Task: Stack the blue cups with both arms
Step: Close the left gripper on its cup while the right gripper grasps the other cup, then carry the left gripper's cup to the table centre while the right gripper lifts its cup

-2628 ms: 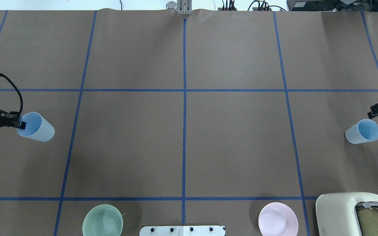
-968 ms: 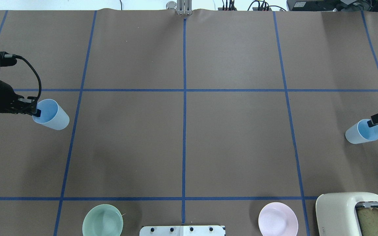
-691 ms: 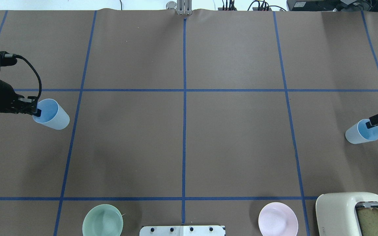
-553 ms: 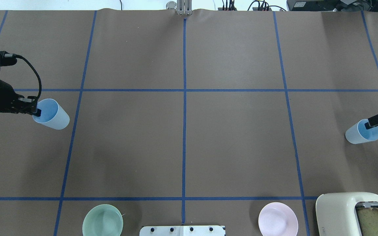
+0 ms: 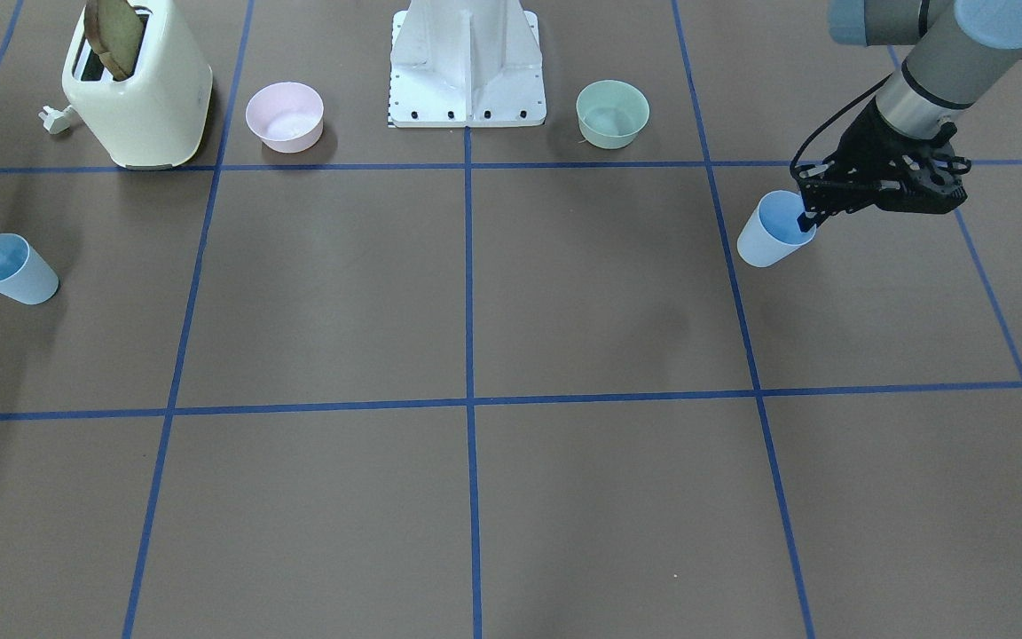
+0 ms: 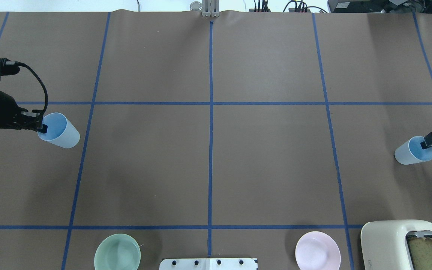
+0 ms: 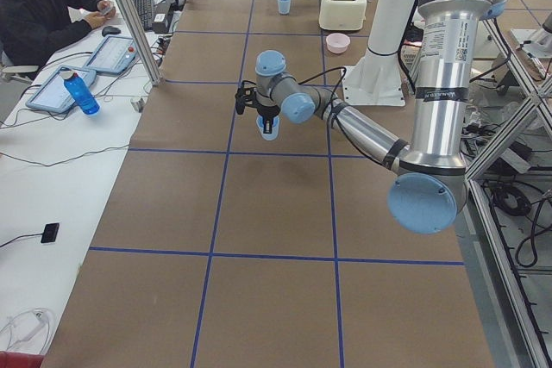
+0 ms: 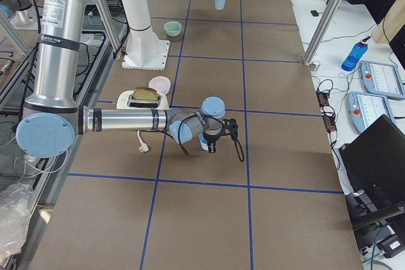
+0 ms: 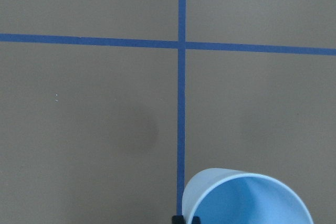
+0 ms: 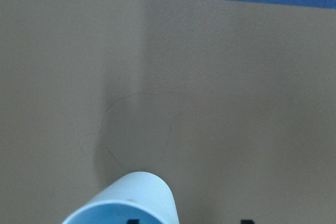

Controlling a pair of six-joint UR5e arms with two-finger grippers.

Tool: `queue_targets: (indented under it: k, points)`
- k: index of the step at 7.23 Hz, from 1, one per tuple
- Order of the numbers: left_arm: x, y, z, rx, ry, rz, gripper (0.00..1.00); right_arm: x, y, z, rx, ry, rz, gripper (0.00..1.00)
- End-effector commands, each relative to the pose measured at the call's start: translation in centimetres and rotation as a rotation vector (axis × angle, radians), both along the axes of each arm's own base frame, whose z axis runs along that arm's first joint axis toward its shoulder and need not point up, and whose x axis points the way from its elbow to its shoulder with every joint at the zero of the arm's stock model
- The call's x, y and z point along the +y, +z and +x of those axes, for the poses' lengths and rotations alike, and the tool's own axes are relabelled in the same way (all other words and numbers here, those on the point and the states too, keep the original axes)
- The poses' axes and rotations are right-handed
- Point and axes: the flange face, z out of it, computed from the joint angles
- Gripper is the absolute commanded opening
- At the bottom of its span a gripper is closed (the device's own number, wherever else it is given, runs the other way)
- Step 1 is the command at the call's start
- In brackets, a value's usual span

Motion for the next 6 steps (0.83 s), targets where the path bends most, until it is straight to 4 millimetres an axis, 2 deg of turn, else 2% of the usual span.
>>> queue_targets:
  k: [1,3,4,5,6]
  points:
    - [-1.3,-2.7,0.9,-0.009,-0.003,-0.014,0.0,-0.3,-0.5,-0.2,-0.003,0.002,0.006,0.0]
    - [-2.6,-6.4,2.3,-0.011,-0.009,-0.031,0.0,-0.7,-1.5,-0.4,-0.02,-0.001,0.018,0.0]
    - [-2.7,-8.9,4.2,0.002,-0.021,-0.064,0.0,-1.4,-2.4,-0.7,-0.028,0.005,0.02,0.0]
    - [-2.5,-10.6,6.8,-0.018,-0.038,-0.069,0.0,-2.5,-3.7,-1.4,-0.046,0.017,0.018,0.0]
    - [-1.9,-13.4,11.3,-0.038,-0.048,-0.085,0.0,-4.4,-5.8,-1.9,-0.067,0.023,0.002,0.0]
